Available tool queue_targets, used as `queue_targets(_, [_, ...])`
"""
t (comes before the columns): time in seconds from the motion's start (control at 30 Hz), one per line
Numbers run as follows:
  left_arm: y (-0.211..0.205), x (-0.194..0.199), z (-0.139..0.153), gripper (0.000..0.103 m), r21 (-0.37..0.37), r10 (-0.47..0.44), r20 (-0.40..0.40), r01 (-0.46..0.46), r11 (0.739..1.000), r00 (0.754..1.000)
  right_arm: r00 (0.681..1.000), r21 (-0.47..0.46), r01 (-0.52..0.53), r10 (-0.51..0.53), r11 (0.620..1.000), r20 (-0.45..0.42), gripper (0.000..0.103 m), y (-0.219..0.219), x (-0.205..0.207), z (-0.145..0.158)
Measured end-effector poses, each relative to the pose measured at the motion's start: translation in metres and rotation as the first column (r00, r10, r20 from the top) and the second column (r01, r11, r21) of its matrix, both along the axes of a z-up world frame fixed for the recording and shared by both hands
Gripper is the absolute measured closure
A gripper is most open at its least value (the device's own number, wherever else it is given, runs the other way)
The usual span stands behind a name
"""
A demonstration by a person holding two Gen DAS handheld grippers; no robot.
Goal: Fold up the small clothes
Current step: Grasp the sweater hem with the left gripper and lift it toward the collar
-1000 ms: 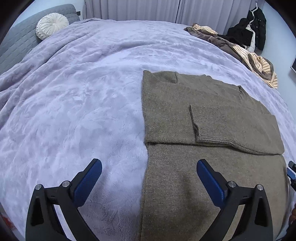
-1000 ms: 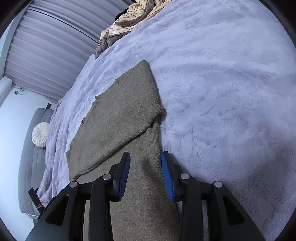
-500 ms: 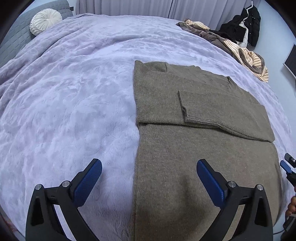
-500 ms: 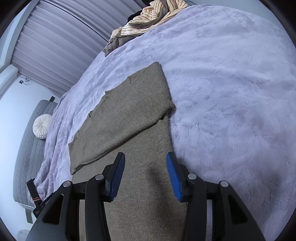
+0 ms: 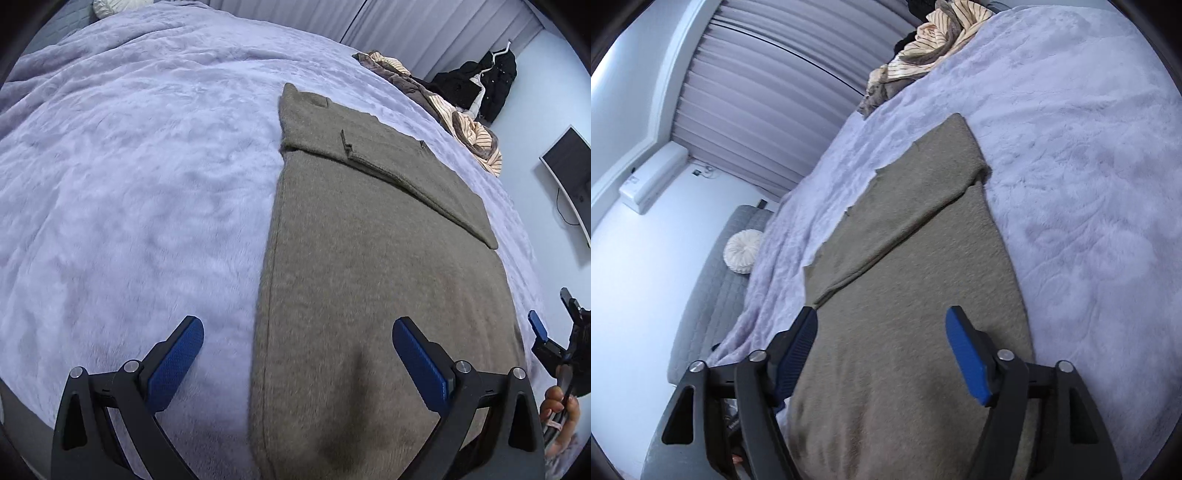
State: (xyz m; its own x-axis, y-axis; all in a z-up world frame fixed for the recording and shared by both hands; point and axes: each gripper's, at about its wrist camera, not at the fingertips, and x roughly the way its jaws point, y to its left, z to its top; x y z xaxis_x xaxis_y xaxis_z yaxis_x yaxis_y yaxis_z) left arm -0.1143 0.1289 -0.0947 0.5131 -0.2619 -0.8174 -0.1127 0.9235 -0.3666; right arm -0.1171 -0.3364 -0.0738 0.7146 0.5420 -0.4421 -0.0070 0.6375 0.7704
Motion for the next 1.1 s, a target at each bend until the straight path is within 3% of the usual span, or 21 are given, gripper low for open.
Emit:
queue_targets(0.1, [0.001, -0.015, -0.009, 0.001, 0.023, -0.021, -0.033, 0.022, 0.999, 0.999, 0.999, 0.0, -0.025, 0.025, 1.0, -0.023, 0.023, 0.003, -0.016, -0.002])
queue_targets(0.27, [0.0, -0.033, -0.014, 0.001, 0.073, -0.051, -0.047, 0.054, 0.996, 0.998, 0.997, -0.087, -0.061, 0.055, 0.994, -0.062, 0.023, 0.002, -0.05, -0.002])
queue_targets(0.37, [0.001, -0.043, -0.016, 0.001, 0.049, -0.081, -0.058, 0.084, 0.995, 0.995, 0.995, -0.109, -0.075, 0.067, 0.991, -0.073, 0.023, -0.006, -0.073, -0.004])
queue_targets(0.5, [-0.004, -0.058, -0.012, 0.001, 0.005, -0.191, -0.05, 0.192, 0.981, 0.98, 0.99, -0.1, -0.079, 0.066, 0.992, -0.122, 0.023, -0.016, -0.104, -0.021])
queue_targets(0.6, [-0.008, -0.066, -0.01, 0.001, -0.062, -0.254, -0.048, 0.251, 0.966, 0.966, 0.983, -0.086, -0.088, 0.073, 0.992, -0.169, 0.023, -0.021, -0.118, -0.039])
queue_targets(0.67, [-0.014, -0.07, -0.01, 0.001, -0.092, -0.286, -0.054, 0.281, 0.955, 0.957, 0.978, -0.056, -0.107, 0.095, 0.993, -0.184, 0.023, -0.021, -0.123, -0.051])
queue_targets(0.83, [-0.028, -0.079, -0.01, 0.001, -0.055, -0.33, -0.074, 0.327, 0.944, 0.941, 0.968, -0.022, -0.164, 0.157, 0.986, -0.197, 0.023, -0.009, -0.116, -0.072])
queue_targets(1.1, [-0.028, -0.084, -0.015, 0.001, -0.099, -0.315, -0.109, 0.305, 0.947, 0.943, 0.96, 0.028, -0.192, 0.194, 0.981, -0.202, 0.023, -0.001, -0.109, -0.089])
